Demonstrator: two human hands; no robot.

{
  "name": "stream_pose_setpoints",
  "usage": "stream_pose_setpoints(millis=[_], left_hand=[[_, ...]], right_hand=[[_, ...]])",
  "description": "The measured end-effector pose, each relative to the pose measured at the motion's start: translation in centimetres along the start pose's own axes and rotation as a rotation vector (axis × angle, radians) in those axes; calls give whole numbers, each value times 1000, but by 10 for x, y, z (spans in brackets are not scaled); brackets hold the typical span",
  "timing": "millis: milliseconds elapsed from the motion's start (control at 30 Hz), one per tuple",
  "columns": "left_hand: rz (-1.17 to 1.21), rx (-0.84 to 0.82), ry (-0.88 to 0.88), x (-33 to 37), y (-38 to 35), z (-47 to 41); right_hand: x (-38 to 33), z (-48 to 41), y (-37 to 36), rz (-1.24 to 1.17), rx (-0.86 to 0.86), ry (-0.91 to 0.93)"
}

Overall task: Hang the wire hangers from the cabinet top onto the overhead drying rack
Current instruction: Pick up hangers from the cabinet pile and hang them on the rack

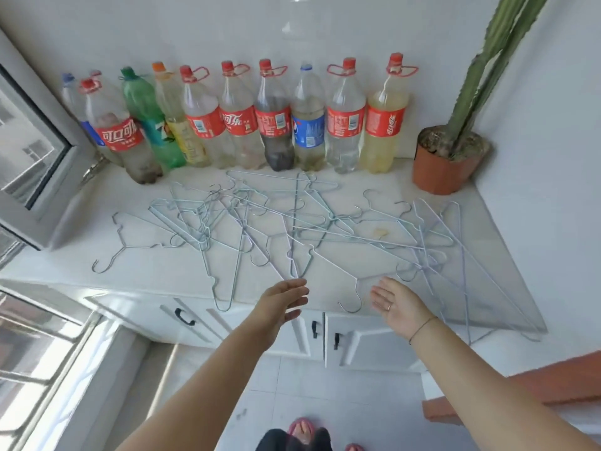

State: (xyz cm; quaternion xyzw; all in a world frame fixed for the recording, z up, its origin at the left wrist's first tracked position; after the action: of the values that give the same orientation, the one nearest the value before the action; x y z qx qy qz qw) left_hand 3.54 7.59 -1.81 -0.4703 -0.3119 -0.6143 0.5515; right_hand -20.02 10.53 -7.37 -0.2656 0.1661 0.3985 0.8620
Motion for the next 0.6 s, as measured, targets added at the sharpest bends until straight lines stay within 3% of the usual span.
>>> stream_pose_setpoints(millis=[233,433,600], left_hand=[[-35,-151,92,-8,-56,-66],[-70,-247,136,-10,-99,-109],[-106,-296,167,-18,-114,-126]], right_hand=[[-76,-11,65,-81,219,216],[-139,-17,100,646,489,377],[-140,-41,114,819,515,311]])
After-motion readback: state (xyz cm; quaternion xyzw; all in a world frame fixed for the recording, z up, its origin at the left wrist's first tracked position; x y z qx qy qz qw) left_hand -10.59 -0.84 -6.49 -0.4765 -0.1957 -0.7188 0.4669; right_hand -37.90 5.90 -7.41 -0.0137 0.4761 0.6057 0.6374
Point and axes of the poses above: each hand's wrist, its own z-axis away from the middle knuckle, its own y-axis out of the back of the hand, x = y × z, the point moved 9 cm from there along -z, towards the middle knuckle, and after that the axes turned 11 degrees about -y, right-handed, at the moved point
